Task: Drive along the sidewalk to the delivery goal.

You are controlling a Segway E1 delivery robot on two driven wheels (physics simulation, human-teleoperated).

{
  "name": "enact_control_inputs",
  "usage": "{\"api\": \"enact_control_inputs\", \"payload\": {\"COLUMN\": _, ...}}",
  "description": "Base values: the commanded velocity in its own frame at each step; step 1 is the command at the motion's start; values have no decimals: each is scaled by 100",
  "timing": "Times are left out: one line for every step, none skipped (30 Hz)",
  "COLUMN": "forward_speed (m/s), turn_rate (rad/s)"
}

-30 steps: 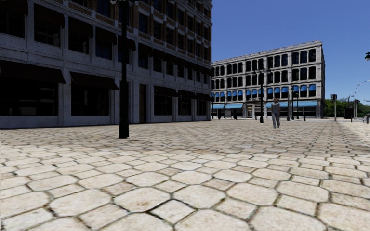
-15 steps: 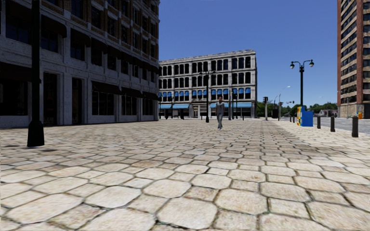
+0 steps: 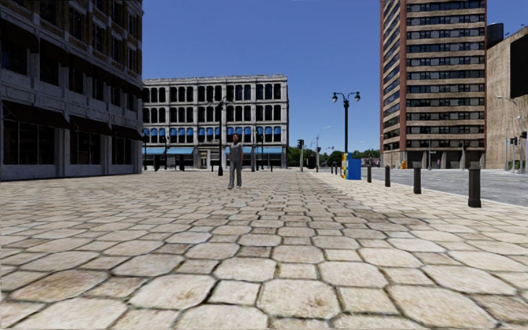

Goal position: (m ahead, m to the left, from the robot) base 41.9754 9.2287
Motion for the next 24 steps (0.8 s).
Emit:
{"api": "enact_control_inputs", "payload": {"forward_speed": 200, "turn_rate": -58}}
{"api": "enact_control_inputs", "payload": {"forward_speed": 200, "turn_rate": -7}}
{"api": "enact_control_inputs", "payload": {"forward_speed": 200, "turn_rate": 0}}
{"api": "enact_control_inputs", "payload": {"forward_speed": 200, "turn_rate": 0}}
{"api": "enact_control_inputs", "payload": {"forward_speed": 200, "turn_rate": 0}}
{"api": "enact_control_inputs", "payload": {"forward_speed": 200, "turn_rate": 0}}
{"api": "enact_control_inputs", "payload": {"forward_speed": 200, "turn_rate": 0}}
{"api": "enact_control_inputs", "payload": {"forward_speed": 200, "turn_rate": 0}}
{"api": "enact_control_inputs", "payload": {"forward_speed": 200, "turn_rate": 0}}
{"api": "enact_control_inputs", "payload": {"forward_speed": 200, "turn_rate": 0}}
{"api": "enact_control_inputs", "payload": {"forward_speed": 200, "turn_rate": 0}}
{"api": "enact_control_inputs", "payload": {"forward_speed": 200, "turn_rate": 0}}
{"api": "enact_control_inputs", "payload": {"forward_speed": 200, "turn_rate": 0}}
{"api": "enact_control_inputs", "payload": {"forward_speed": 200, "turn_rate": 0}}
{"api": "enact_control_inputs", "payload": {"forward_speed": 200, "turn_rate": 0}}
{"api": "enact_control_inputs", "payload": {"forward_speed": 200, "turn_rate": 0}}
{"api": "enact_control_inputs", "payload": {"forward_speed": 200, "turn_rate": 0}}
{"api": "enact_control_inputs", "payload": {"forward_speed": 200, "turn_rate": 0}}
{"api": "enact_control_inputs", "payload": {"forward_speed": 200, "turn_rate": 0}}
{"api": "enact_control_inputs", "payload": {"forward_speed": 200, "turn_rate": 0}}
{"api": "enact_control_inputs", "payload": {"forward_speed": 200, "turn_rate": 0}}
{"api": "enact_control_inputs", "payload": {"forward_speed": 200, "turn_rate": 0}}
{"api": "enact_control_inputs", "payload": {"forward_speed": 200, "turn_rate": 0}}
{"api": "enact_control_inputs", "payload": {"forward_speed": 200, "turn_rate": 0}}
